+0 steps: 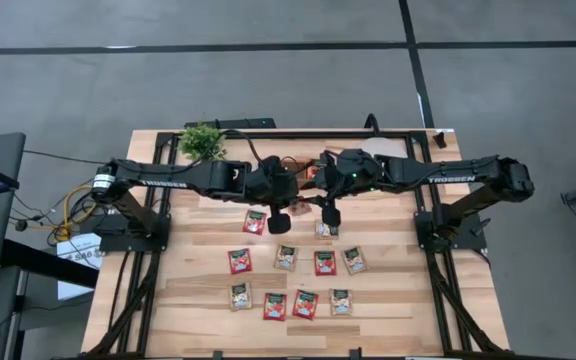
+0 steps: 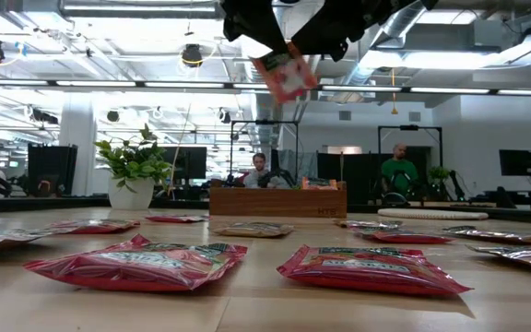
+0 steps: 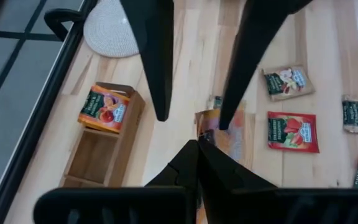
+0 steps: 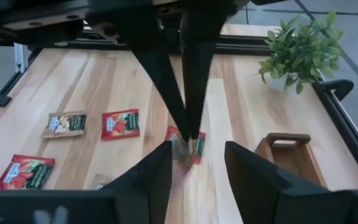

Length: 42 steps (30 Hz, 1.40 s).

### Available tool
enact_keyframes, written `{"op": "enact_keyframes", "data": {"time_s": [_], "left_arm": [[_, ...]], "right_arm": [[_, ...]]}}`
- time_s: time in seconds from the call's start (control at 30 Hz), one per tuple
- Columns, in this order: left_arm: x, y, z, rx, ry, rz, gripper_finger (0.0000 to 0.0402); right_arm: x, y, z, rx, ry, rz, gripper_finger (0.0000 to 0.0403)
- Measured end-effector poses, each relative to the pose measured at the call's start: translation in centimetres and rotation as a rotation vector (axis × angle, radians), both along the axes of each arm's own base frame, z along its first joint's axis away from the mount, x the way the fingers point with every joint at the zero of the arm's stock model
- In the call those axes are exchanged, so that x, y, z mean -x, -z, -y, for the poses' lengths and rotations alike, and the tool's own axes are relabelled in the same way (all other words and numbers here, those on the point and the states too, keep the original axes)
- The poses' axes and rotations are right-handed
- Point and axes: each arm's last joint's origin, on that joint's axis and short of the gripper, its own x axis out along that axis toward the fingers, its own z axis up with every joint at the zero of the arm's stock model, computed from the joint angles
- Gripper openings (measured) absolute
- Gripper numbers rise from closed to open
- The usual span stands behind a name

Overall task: Pick & Place Tea
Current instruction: Put the orange tea bag into the right section of the wooden organizer

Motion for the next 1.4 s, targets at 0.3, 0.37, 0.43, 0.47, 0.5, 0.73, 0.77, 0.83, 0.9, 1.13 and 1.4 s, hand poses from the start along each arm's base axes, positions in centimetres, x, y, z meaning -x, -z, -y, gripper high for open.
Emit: {"op": "enact_keyframes", "data": {"time_s": [0.3, 0.37, 0.43, 0.47, 0.5, 0.73, 0.77, 0.83, 0.9, 1.13, 1.4], "left_arm": [[-0.27, -0.29, -0.04, -0.013, 0.010, 0.038, 0.0000], [-0.31, -0.34, -0.03, -0.015, 0.013, 0.043, 0.0000], [-0.34, -0.35, -0.04, -0.017, 0.013, 0.046, 0.0000], [-0.34, -0.36, -0.05, -0.017, 0.013, 0.047, 0.0000], [-0.35, -0.37, -0.06, -0.017, 0.013, 0.048, 0.0000], [-0.47, -0.47, -0.05, -0.017, 0.013, 0.065, 0.0000], [-0.47, -0.48, -0.05, -0.017, 0.013, 0.066, 0.0000], [-0.48, -0.49, -0.05, -0.017, 0.013, 0.067, 0.0000], [-0.48, -0.49, -0.05, -0.017, 0.013, 0.068, 0.0000], [-0.48, -0.50, -0.09, -0.025, 0.004, 0.069, 0.0000], [-0.47, -0.51, -0.23, -0.058, -0.042, 0.070, 0.0000]], "right_arm": [[0.02, 0.00, 0.24, -0.007, 0.012, 0.000, 0.0131], [0.03, 0.00, 0.36, -0.007, 0.016, 0.000, 0.0128], [0.04, 0.00, 0.47, -0.010, 0.021, 0.000, 0.0122], [0.05, -0.01, 0.49, -0.014, 0.024, 0.000, 0.0119], [0.08, 0.02, 0.61, -0.016, 0.029, -0.004, 0.0115], [0.29, 0.33, 0.79, -0.019, 0.035, -0.041, 0.0060], [0.30, 0.34, 0.79, -0.018, 0.035, -0.042, 0.0048], [0.30, 0.34, 0.79, -0.010, 0.030, -0.041, 0.0021], [0.29, 0.35, 0.72, 0.002, 0.020, -0.041, 0.0006], [0.29, 0.35, 0.72, -0.004, 0.024, -0.042, 0.0001], [0.30, 0.35, 0.82, -0.028, 0.045, -0.042, 0.0000]]}}
